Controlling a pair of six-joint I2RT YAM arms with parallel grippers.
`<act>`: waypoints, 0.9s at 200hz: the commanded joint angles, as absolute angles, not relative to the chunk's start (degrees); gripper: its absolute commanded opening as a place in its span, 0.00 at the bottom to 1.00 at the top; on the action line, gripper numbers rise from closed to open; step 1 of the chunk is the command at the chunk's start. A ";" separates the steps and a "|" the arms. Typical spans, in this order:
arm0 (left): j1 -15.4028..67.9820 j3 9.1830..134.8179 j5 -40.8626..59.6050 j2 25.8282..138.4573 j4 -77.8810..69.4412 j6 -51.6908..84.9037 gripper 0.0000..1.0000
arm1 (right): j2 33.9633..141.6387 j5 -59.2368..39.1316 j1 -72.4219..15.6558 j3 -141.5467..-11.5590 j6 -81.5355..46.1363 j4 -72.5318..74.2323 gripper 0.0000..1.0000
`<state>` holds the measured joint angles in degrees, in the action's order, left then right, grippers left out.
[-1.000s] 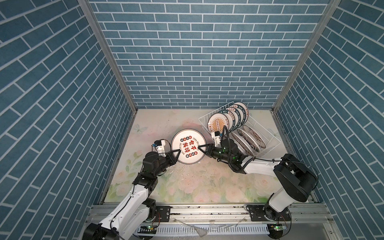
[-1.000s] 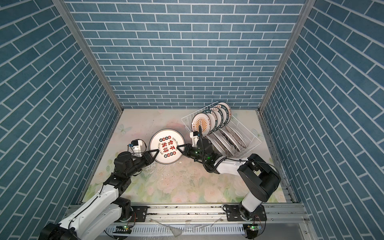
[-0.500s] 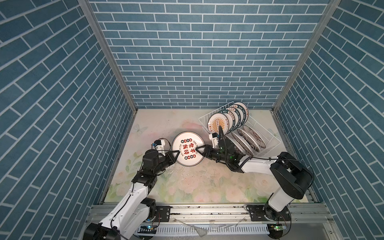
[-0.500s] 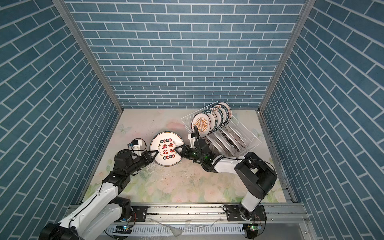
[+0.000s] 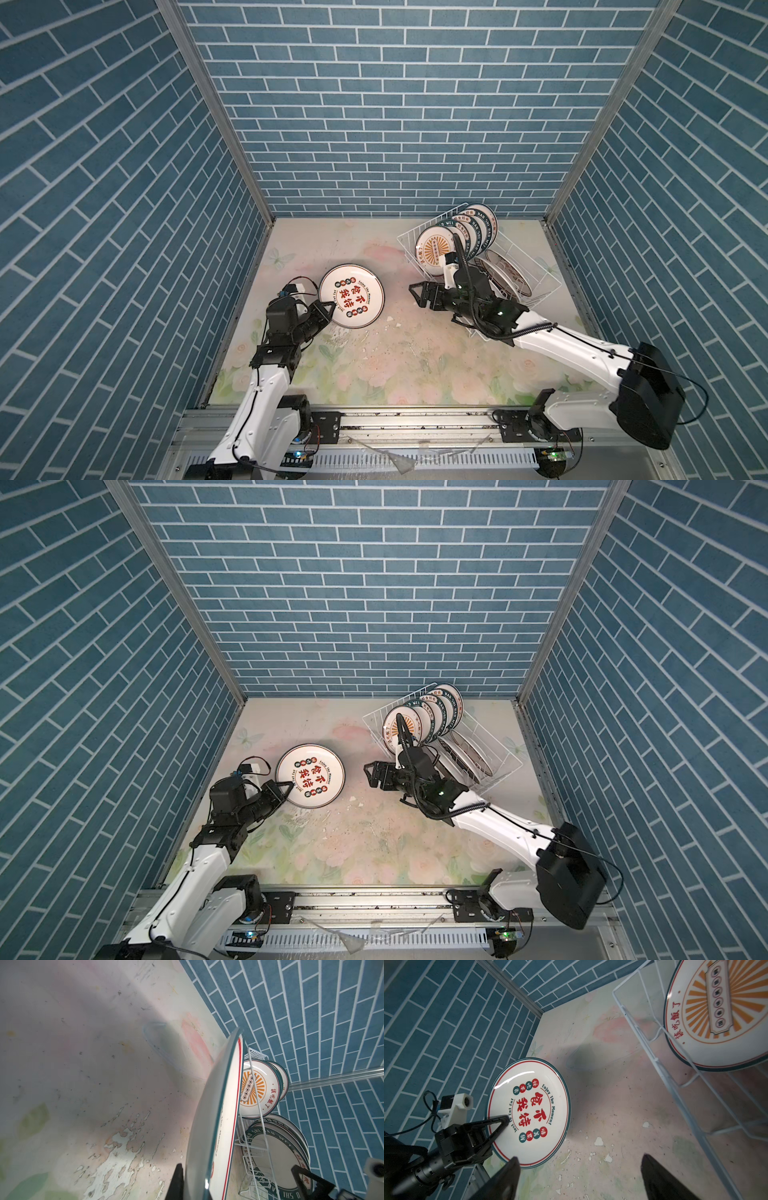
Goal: Unload the plates from the dish rack
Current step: 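Lower the plate onto the table with the left gripper while the right returns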
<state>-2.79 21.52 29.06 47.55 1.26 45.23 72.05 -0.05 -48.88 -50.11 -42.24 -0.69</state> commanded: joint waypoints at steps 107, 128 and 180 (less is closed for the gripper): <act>-11.60 27.26 28.60 70.51 -12.10 42.21 0.00 | 52.94 33.78 -52.67 -51.82 -24.71 -27.81 0.99; -11.52 27.09 28.40 73.72 -14.98 43.14 0.01 | 51.04 40.46 -52.66 -50.29 -26.86 -28.92 0.99; -11.59 27.86 27.05 79.15 -16.01 42.55 0.05 | 47.48 46.77 -52.66 -47.59 -30.01 -30.12 0.99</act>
